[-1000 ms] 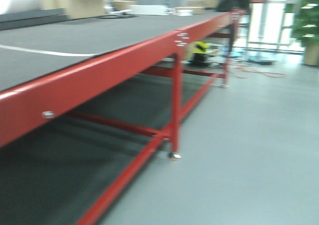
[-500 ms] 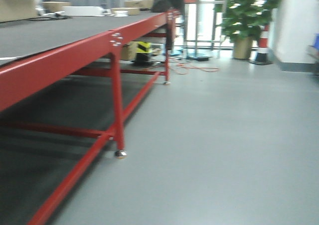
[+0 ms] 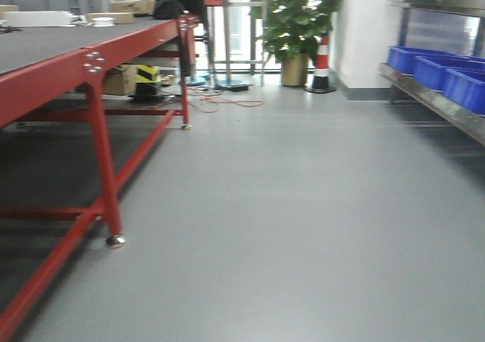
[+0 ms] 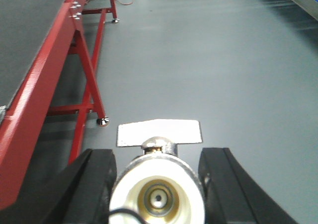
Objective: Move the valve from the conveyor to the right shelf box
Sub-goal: 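Drive the base up to the steel shelf of blue bins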
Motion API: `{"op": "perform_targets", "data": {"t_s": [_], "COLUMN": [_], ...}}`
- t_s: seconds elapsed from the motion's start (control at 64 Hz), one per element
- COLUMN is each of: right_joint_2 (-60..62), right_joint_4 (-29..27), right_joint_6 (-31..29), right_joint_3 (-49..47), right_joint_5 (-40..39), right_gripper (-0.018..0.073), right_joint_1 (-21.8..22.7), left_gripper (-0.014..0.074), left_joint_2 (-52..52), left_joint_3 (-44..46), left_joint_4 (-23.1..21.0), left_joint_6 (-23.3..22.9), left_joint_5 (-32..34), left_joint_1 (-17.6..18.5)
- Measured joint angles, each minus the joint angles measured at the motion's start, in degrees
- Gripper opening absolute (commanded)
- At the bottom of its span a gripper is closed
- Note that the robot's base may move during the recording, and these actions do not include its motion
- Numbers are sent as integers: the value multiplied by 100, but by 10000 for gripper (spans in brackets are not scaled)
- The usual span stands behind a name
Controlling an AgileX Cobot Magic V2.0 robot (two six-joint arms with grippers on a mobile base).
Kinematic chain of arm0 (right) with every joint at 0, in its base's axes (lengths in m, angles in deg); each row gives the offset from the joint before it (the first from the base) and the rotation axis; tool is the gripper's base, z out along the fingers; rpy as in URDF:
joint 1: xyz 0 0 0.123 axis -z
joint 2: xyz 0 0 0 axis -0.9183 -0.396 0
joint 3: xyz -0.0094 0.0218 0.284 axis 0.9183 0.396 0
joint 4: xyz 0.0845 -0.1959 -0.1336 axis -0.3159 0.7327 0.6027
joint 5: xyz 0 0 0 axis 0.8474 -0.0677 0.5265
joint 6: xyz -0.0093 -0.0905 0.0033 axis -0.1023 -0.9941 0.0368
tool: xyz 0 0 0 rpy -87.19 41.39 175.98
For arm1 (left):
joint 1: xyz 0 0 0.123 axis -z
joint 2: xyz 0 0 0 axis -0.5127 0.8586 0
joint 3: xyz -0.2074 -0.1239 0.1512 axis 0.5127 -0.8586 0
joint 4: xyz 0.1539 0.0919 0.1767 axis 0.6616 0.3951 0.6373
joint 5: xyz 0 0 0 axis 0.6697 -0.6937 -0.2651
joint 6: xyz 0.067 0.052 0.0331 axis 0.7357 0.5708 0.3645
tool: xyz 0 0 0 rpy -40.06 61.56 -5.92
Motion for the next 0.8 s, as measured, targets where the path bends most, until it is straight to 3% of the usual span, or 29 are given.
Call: {"op": "perform_targets", "data": {"t_s": [0.797], "right_joint_2": [3], "right_joint_4": [0], "right_joint_6": [0], "right_joint_3": [0], "right_joint_5": [0], "right_gripper": [-154], "right_joint_1": [0], "left_gripper": [-111], "left_joint_2": [-13], "left_joint_3": [0], "left_joint_4": [0], "left_joint_6": [0], "left_joint_5": [0], "left_joint_1": [0]}}
